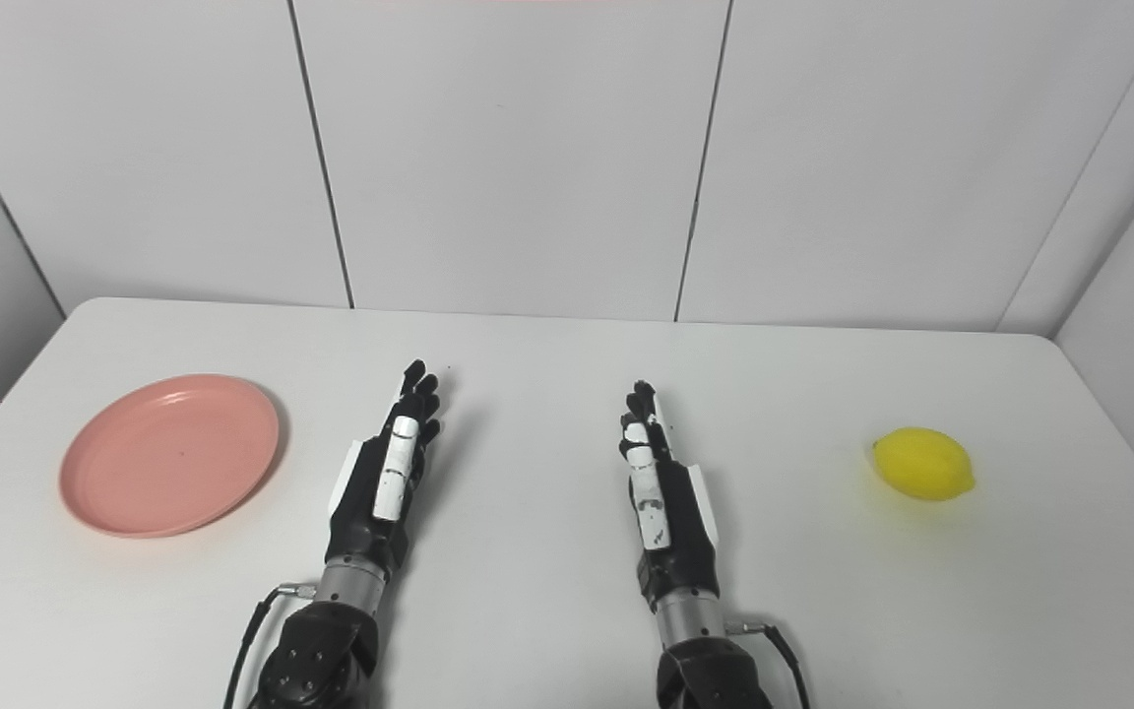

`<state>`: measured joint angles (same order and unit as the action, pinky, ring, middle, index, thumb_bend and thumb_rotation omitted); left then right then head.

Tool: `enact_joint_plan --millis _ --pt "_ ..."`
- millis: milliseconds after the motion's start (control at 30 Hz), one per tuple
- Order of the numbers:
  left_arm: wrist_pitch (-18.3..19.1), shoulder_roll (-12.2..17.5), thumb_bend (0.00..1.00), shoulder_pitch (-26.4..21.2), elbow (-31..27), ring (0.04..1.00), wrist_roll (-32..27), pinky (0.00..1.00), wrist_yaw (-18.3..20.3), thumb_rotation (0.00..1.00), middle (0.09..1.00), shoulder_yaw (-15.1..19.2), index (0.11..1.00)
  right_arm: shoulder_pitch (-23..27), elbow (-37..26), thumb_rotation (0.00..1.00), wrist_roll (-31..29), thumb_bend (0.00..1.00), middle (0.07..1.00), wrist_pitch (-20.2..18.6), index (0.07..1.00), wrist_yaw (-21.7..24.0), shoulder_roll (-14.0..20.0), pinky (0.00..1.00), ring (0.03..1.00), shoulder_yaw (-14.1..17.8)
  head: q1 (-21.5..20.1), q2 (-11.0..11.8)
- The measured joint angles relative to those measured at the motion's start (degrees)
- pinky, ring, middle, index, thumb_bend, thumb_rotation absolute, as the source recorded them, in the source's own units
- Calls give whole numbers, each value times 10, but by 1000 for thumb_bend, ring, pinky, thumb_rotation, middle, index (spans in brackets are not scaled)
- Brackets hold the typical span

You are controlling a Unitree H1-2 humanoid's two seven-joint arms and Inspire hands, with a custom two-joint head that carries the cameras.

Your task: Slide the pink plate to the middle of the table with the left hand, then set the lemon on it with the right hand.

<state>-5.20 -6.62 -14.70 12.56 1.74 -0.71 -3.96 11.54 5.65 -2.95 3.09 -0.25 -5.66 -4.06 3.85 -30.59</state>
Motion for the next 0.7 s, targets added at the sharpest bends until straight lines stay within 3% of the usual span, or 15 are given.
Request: enact_joint_plan --millis 300,500,700 --pt "-25 -13 635 -7 22 1000 5 1000 -1 1000 1000 -5 1000 -10 0 1000 -5 767 1000 0 1000 6 25 1000 1000 14 87 28" --pt "-43 -28 601 -9 30 984 7 976 -15 1000 986 0 984 -10 1 1000 -11 767 1000 1 1000 7 25 1000 1000 22 104 39" --pt "-62 -35 599 -11 27 944 19 937 -56 1000 946 16 937 -5 7 1000 -11 756 1000 4 1000 7 25 1000 1000 25 103 44"
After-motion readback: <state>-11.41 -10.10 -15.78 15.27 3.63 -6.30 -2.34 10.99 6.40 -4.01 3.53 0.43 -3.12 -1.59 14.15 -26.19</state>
